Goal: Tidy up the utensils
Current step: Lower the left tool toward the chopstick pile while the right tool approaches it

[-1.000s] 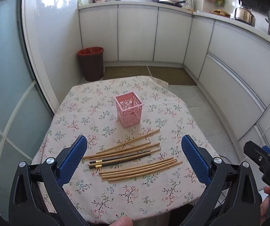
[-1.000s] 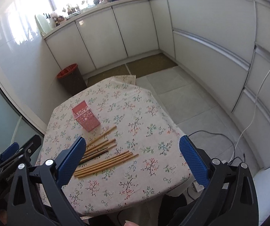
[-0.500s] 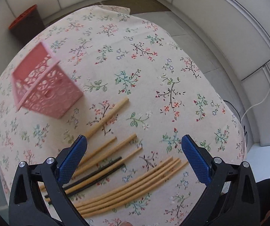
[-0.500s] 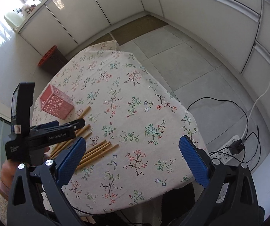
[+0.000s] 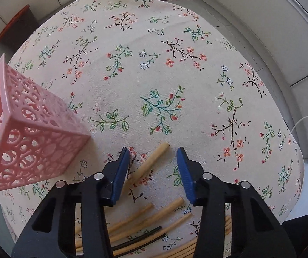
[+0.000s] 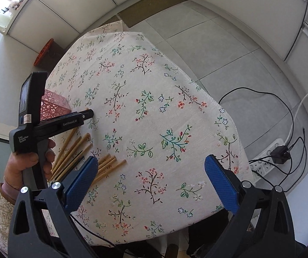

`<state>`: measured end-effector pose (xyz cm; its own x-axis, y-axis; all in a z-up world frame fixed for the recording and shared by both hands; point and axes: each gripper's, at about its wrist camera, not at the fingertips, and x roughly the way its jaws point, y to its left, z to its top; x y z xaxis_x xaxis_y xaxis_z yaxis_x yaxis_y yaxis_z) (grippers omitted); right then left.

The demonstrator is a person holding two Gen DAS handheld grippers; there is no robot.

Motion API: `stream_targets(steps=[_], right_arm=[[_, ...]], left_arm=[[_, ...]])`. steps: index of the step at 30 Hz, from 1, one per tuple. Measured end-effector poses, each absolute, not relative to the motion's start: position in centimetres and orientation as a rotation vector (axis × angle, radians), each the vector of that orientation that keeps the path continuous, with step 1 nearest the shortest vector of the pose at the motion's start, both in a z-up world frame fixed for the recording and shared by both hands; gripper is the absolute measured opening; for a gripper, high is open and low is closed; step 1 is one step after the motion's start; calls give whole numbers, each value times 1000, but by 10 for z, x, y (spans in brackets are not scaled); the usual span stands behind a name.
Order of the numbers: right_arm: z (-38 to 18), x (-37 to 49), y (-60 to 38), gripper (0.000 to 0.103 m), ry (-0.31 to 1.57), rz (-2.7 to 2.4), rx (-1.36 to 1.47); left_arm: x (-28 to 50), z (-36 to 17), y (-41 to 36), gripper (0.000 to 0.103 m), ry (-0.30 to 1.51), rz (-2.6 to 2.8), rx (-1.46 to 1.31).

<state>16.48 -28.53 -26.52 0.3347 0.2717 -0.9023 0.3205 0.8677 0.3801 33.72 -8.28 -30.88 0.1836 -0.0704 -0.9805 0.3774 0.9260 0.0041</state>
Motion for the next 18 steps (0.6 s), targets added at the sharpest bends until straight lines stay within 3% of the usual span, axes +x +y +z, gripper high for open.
stream_targets(steps=[6,13,18], right_arm=[[-271,167,-280,96,1271,-59,521],[-285,168,-271,96,1329,-84,511],[-296,169,-266,96,1373,-138,569]], left_arm=[[329,-308,-72,21,1326,-337,302],[299,-296,-64,14,1230,-353,310],[263,-251,-42,13,1118,-385,274]])
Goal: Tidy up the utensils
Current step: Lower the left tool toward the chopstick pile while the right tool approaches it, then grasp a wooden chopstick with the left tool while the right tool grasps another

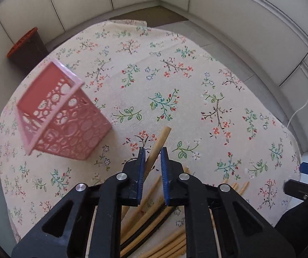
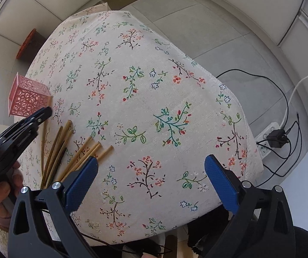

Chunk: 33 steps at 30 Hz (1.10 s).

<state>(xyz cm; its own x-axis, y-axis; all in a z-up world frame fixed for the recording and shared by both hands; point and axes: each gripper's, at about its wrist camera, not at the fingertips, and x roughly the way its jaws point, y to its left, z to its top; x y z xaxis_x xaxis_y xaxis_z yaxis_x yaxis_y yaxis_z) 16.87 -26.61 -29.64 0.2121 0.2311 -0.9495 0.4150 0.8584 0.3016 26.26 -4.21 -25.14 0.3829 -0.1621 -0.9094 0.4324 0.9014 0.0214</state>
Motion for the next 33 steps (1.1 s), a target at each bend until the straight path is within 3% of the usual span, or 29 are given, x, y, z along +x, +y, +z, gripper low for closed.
stream_targets(steps=[3,6,8,10,13,21,33], right_arm=[[-304,167,-254,89,1407,-150,656],[-311,165,-240,72,1436,-184,750],[-319,166,-229,51,1464,-217,792],[-324,167,-219,40,1482,-254,823],[-320,172,-209,31,1449,-306,803],[-322,189,-188,31,1442,-365,795],[-326,209,-174,28,1415,-436,767]], left_arm=[[238,-219,-38,13,1046,-391,223],[209,-189,-23,13,962,-394,177],[189,-169,-18,13,909,-391,156],[179,-157,-7,13,855,-384,135],[160,-139,10,12,788,-383,95],[136,-106,42,7,674,-399,4],[132,-100,55,7,646,-401,-35]])
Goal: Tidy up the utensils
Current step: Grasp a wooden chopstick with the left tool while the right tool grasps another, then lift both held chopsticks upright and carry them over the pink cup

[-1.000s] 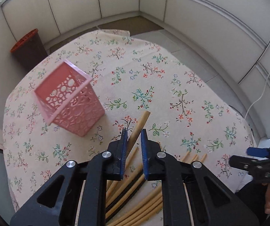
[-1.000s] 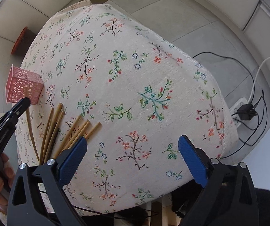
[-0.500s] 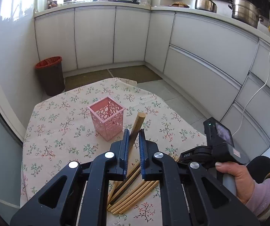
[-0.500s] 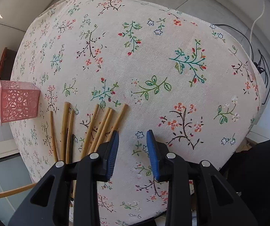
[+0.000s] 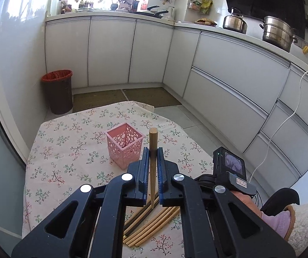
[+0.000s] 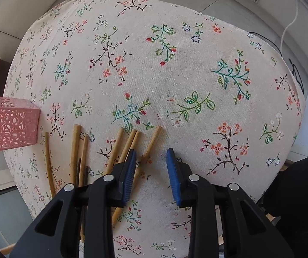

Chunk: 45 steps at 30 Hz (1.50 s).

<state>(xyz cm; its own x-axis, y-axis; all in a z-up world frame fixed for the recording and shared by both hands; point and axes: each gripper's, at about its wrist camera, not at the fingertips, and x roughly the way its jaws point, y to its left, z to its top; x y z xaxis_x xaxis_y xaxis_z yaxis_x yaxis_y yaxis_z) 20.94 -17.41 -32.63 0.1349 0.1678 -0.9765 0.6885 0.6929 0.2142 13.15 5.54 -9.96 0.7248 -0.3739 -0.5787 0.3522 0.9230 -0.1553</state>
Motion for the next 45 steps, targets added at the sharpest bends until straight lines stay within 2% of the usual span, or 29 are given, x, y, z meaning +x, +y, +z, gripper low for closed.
stream_targets(steps=[1,2,5,12,24,33,40,45], right_arm=[[-327,209,-177,14,1406,-446,768],[-327,209,-181,10,1396,-444,780],[-329,204,-191,5,1388,-406,803],[-295,179,-216,5,1243,-277,802],[-157,137,-242,5,910,-51,688],[-50,165,-237,5,663,58,611],[-14,201,-225,5,601,105,584],[-11,225,-211,5,611,143,574]], left_arm=[[131,-100,56,7,646,-399,-35],[131,-99,55,7,645,-396,-35],[129,-96,54,6,641,-389,-33],[124,-84,52,6,622,-378,-59],[135,-62,51,6,607,-292,-110],[163,-20,51,6,520,-227,-143],[196,2,50,6,437,-147,-150],[223,-11,42,6,454,-110,-123]])
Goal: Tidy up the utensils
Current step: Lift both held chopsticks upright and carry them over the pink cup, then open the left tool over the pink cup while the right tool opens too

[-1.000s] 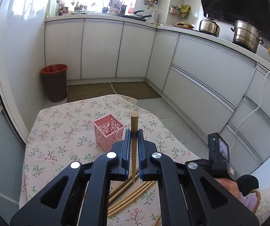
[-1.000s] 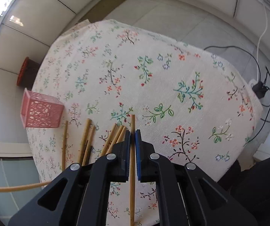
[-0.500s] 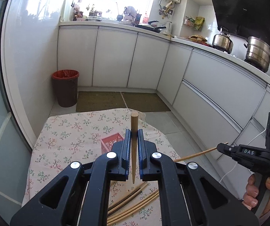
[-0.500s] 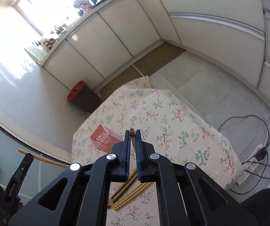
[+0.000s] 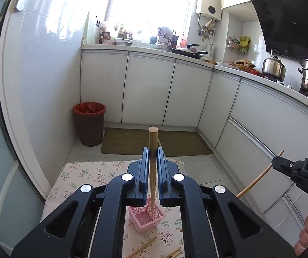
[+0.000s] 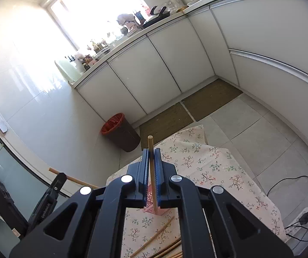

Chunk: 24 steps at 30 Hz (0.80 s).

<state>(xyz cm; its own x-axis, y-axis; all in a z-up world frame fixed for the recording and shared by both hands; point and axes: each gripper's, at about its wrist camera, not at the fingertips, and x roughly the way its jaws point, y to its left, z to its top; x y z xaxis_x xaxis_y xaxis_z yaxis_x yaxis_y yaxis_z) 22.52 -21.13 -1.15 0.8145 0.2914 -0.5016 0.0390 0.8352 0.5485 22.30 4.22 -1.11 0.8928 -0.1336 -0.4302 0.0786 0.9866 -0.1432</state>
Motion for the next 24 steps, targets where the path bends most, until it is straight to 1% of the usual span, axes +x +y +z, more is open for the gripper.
stream_targets(steps=[4,8,9,13,19,24], right_arm=[[-18,243,-199,5,622,155,555],[-25,258,-189,5,642,163,550],[-27,262,-186,5,647,162,548],[-35,275,-178,5,657,154,546],[-48,296,-162,6,675,140,518],[-63,310,-142,6,688,143,465]], left_arm=[[244,-37,44,7,508,-91,-123],[260,-65,55,9,594,-109,-184],[261,-68,59,10,607,-109,-200],[254,-59,75,17,576,-107,-255],[245,-39,96,23,531,-80,-324],[246,-42,109,25,540,-52,-359]])
